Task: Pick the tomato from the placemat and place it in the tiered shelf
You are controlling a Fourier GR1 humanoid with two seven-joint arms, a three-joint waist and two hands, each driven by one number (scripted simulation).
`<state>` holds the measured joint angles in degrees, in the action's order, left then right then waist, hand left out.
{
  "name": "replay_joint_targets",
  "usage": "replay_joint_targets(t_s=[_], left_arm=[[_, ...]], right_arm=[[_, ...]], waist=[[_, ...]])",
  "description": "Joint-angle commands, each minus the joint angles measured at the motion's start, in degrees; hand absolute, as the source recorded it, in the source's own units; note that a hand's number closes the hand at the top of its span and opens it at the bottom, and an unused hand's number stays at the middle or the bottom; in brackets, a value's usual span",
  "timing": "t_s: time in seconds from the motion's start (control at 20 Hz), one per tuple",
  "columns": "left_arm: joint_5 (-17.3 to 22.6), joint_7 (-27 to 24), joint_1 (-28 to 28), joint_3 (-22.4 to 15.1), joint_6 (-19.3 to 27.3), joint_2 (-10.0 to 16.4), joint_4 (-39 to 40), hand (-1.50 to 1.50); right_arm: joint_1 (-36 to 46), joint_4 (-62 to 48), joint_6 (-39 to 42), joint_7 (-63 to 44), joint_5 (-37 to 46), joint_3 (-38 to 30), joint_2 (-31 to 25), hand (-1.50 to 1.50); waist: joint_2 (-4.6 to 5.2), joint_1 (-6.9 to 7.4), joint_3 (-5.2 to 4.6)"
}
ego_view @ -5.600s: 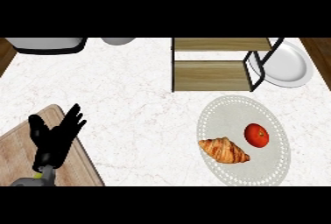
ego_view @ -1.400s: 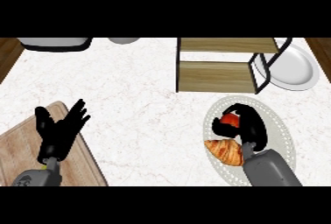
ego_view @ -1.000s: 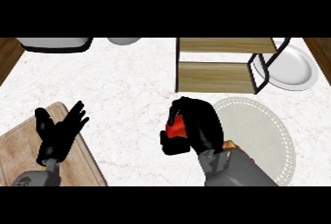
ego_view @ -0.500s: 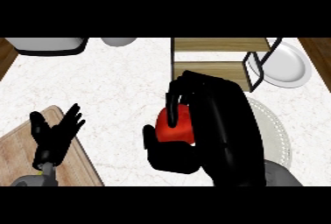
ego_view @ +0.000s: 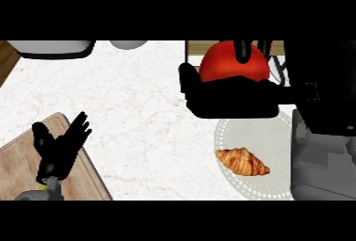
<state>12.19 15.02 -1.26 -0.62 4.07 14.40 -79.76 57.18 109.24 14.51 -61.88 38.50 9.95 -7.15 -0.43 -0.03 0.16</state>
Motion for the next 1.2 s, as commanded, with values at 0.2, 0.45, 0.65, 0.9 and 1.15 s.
replay_joint_targets(t_s=[0.2, 0.45, 0.65, 0.9, 1.15], left_arm=[[0.54, -0.61, -0.9, 1.77, -2.59, 1.37, 3.41, 0.0], [0.08, 1.97, 0.9, 0.11, -0.94, -1.07, -0.63, 0.0], [-0.27, 1.42, -1.87, 0.75, -1.88, -0.42, 2.11, 0.0], [-1.57, 1.99, -1.24, -0.02, -0.36, -2.3, 2.13, 0.0], [-0.12, 2.05, 1.52, 1.44, -4.09, 0.49, -0.89, 0.0]], right_arm=[[10.67, -14.17, 3.5, 0.43, -2.95, -12.44, -5.81, 1.5], [13.11, -21.44, 5.75, 5.96, -5.23, -15.39, -9.81, 1.5], [17.46, -34.85, 4.49, 12.7, -4.74, -15.47, -10.55, 1.5], [16.46, -39.68, 4.37, 20.8, -4.03, -15.04, -12.89, 1.5], [18.23, -48.51, 1.5, 27.37, -1.62, -15.79, -15.26, 1.5]], waist=[[0.49, 0.34, -0.23], [0.4, 0.5, -0.19], [0.75, 1.11, -0.23], [0.65, 0.88, -0.2], [0.63, 1.27, -0.19]])
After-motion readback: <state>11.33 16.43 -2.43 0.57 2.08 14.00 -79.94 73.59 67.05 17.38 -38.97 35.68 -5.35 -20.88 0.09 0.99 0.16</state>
